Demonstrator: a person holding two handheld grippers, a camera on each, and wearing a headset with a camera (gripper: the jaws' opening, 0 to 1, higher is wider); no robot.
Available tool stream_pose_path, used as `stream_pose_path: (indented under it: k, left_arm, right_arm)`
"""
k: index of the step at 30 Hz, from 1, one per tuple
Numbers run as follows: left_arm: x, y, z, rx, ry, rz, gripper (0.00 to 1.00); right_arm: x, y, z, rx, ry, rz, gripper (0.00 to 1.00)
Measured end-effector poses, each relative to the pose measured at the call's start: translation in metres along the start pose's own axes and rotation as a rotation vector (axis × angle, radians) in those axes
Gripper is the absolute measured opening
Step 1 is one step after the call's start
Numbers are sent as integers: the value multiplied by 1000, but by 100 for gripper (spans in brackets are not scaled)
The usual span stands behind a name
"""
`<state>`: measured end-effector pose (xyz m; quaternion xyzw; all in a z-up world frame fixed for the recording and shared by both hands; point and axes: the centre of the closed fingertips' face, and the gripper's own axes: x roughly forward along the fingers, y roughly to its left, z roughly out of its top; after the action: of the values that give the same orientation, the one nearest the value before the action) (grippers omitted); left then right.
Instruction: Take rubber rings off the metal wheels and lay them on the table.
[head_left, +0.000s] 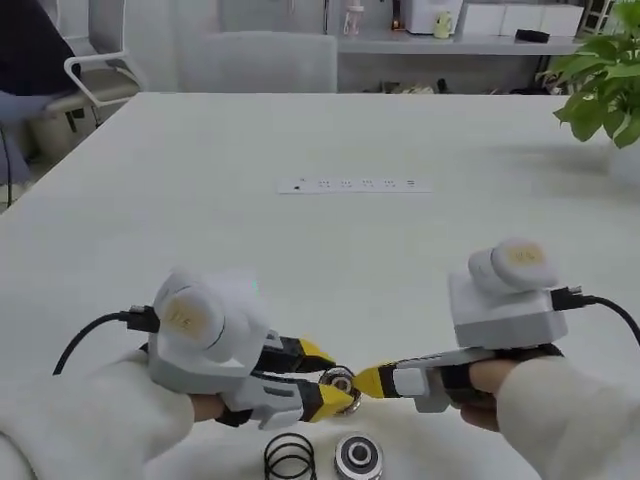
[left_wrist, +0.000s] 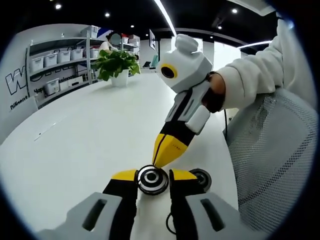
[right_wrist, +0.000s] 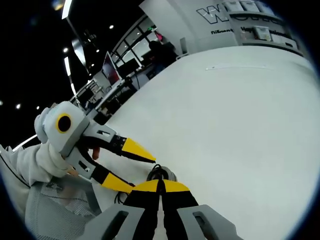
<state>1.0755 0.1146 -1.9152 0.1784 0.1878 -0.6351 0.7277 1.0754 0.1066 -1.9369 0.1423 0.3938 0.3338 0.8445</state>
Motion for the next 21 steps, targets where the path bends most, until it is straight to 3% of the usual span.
stream_pose_path:
  k: [3, 7, 13, 21]
  left_arm:
    - [-8, 0, 13, 2, -26, 6, 29]
    - [-14, -1, 22, 35, -33, 17, 31]
    - [-23, -4, 27, 73, -25, 9, 35]
    - [-43, -6, 34, 91, -44, -11, 43]
  right_arm:
    - [-1, 1, 2, -3, -7, 2, 0]
    - [-3, 4, 6, -10, -20, 5, 0]
    - [-4, 6, 8, -12, -26, 10, 0]
    - [-6, 7, 11, -8, -41, 14, 0]
